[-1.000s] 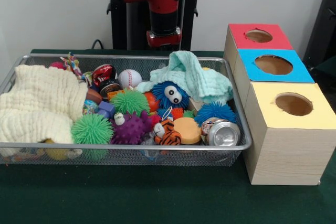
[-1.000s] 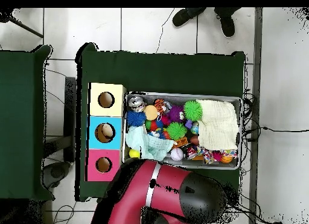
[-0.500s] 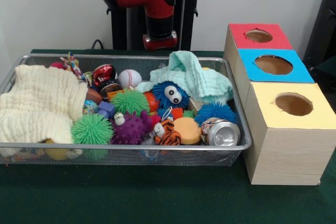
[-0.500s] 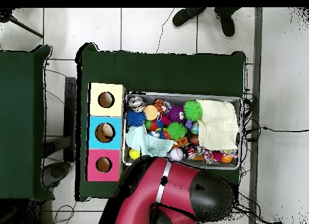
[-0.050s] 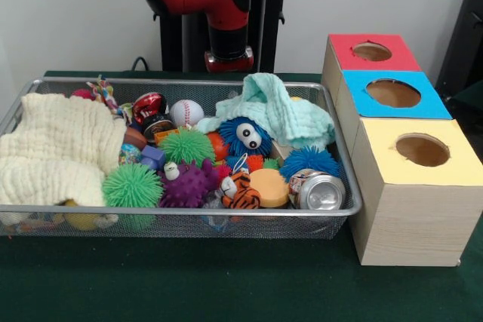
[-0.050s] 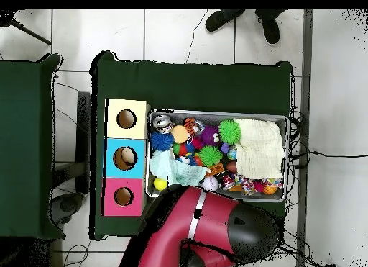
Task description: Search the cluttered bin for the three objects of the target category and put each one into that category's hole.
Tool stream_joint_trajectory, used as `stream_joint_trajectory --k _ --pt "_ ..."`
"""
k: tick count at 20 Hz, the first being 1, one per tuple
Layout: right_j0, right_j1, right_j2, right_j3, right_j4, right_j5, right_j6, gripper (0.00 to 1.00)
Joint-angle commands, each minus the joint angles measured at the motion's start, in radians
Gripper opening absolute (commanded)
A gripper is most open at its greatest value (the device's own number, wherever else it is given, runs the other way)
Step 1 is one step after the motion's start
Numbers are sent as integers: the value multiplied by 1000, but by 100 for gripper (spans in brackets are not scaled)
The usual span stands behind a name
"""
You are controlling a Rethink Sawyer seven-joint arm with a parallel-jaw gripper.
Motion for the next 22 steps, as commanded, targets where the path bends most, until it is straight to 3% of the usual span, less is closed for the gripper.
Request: stream_joint_trajectory --k 1,13,22 --pt "-27 48 113 -205 31 185 82 100" --pt "-57 -129 159 -62 15 414 45 100" --pt "-32 -189 164 -46 8 441 69 100"
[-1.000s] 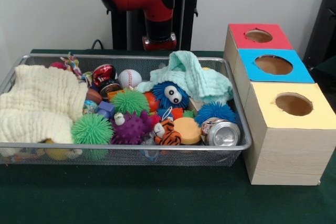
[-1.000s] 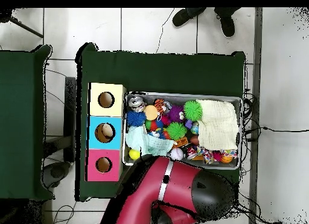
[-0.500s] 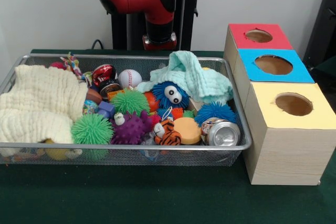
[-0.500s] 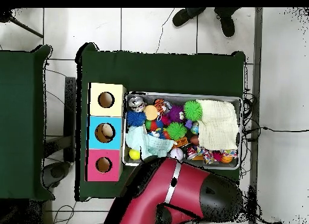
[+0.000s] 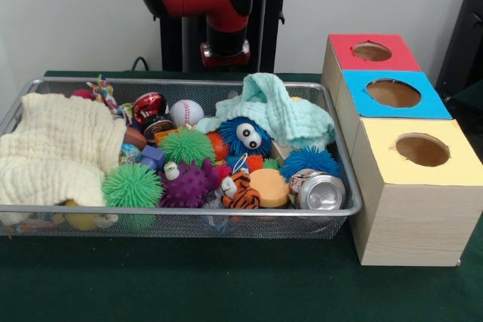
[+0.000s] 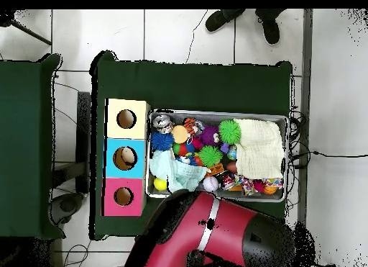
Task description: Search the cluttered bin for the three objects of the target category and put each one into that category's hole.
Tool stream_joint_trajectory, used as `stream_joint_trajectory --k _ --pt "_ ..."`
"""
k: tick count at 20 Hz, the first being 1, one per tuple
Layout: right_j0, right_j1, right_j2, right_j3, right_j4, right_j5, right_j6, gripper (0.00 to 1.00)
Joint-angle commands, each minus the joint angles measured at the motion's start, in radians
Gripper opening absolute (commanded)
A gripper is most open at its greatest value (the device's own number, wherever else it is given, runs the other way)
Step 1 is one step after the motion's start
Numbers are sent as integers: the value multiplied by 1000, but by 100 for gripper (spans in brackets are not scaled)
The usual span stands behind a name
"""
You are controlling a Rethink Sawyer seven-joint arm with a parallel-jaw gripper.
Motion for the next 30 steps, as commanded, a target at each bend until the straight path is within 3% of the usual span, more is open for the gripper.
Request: stream_joint_trajectory --k 1,4,8,11,15,22,27,30 --pt "2 -89 92 -27 -2 52 73 100" --pt "11 -228 70 79 -20 -4 98 100" --pt "-43 -426 118 190 -28 68 68 100" --pt "-60 -503 141 223 -22 79 65 100" --pt "-46 -491 139 211 -22 51 72 100" --pt "7 -381 81 164 -23 -65 114 100" --pt "-30 -332 127 133 -23 87 54 100" --pt "-44 -299 139 119 -25 104 43 100"
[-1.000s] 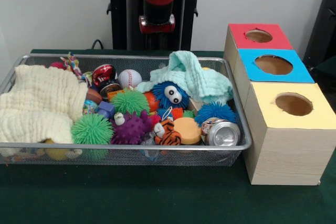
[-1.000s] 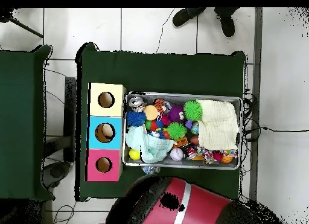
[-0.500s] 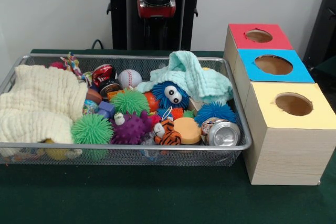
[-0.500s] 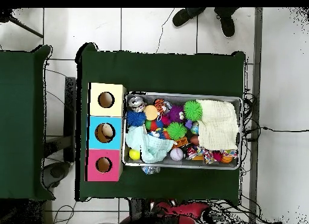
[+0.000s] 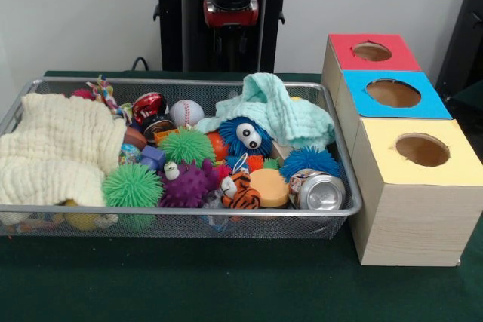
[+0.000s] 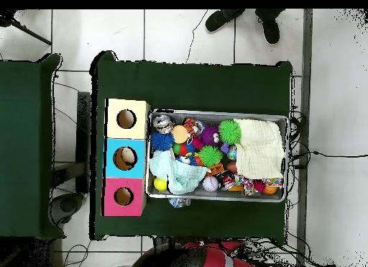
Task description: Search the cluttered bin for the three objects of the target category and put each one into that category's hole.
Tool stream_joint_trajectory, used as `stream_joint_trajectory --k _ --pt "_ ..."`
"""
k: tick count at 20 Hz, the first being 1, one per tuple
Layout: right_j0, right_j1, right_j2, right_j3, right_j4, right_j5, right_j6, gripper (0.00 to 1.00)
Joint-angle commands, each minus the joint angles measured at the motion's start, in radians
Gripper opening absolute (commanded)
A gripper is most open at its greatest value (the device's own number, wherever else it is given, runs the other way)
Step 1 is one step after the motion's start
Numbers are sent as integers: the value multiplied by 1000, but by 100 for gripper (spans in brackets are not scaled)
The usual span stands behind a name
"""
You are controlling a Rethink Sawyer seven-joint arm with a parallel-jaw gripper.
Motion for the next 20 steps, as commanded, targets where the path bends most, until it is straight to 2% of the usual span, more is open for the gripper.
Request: stream_joint_trajectory --k 1,7,20 --pt "-29 96 101 -117 -15 86 46 100" --pt "-30 158 95 -149 -23 41 56 100" --pt "-61 149 118 -137 -38 67 39 100"
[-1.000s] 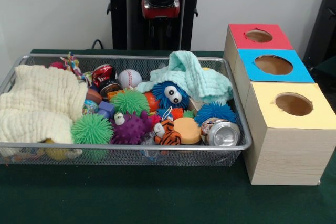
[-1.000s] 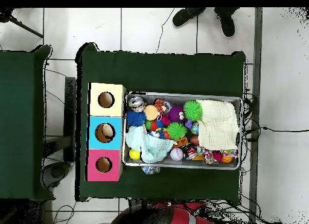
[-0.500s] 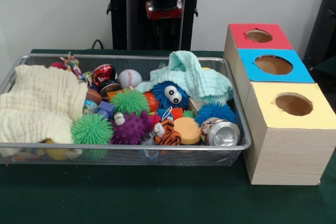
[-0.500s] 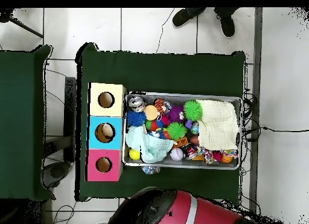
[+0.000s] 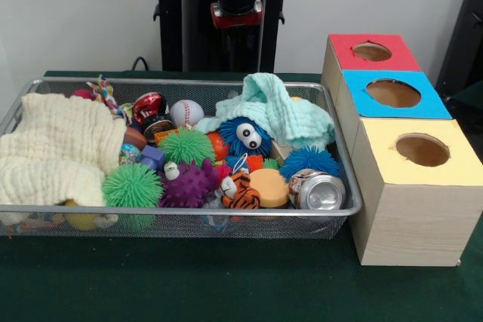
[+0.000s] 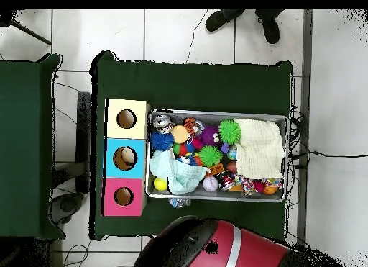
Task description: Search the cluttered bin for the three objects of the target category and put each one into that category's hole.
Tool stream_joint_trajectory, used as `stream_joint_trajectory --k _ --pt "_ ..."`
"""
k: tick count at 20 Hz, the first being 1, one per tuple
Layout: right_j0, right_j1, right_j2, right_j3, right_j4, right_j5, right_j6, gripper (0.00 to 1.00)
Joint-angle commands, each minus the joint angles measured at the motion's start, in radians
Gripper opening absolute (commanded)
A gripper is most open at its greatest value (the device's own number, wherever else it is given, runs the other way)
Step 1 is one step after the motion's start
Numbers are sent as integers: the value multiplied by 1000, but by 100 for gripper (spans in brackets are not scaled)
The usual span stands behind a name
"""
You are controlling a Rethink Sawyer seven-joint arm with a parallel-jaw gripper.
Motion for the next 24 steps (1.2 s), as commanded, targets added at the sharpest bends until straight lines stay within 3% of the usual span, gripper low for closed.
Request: stream_joint_trajectory --k 1,16,24 --pt "-30 11 105 -131 -22 66 37 100" --pt "-49 -1 122 -128 -15 119 23 100" --pt "-111 14 180 -140 15 337 -54 100"
